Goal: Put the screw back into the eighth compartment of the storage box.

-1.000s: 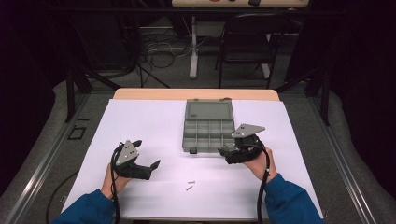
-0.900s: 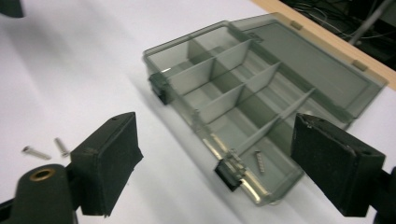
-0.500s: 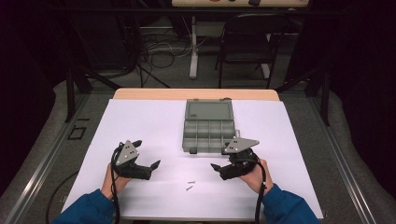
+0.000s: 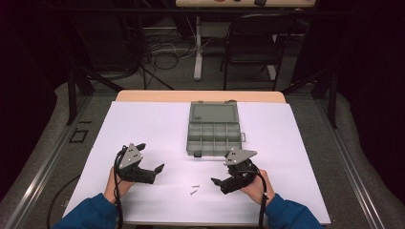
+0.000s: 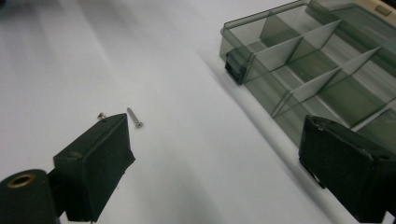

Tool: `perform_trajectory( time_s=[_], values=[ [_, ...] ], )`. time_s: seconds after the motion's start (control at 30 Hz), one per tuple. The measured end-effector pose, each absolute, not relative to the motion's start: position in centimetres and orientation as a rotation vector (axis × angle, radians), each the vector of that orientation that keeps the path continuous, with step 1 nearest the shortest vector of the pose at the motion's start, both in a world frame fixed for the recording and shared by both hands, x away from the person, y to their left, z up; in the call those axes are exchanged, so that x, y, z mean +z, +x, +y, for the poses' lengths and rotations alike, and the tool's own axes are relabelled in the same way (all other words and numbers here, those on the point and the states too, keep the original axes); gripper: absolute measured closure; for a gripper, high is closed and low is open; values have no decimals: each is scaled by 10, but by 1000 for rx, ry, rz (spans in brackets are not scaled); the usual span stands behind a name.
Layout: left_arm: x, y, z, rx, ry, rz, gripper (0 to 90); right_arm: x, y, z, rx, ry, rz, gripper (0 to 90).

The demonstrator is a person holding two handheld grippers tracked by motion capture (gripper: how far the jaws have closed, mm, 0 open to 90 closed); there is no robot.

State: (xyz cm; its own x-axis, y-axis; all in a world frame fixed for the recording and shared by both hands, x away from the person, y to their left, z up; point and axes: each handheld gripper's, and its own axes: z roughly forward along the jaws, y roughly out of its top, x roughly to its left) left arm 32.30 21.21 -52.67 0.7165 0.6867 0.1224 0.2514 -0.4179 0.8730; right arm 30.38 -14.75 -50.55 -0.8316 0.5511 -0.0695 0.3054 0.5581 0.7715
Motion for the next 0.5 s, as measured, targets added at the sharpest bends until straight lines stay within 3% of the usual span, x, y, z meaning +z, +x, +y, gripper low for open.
perform_trajectory(
  time_s=[0.5],
  values=[
    [-525,321,212,594,1987,706,0,-515,298,-134,1140,648,2548,53]
  ],
)
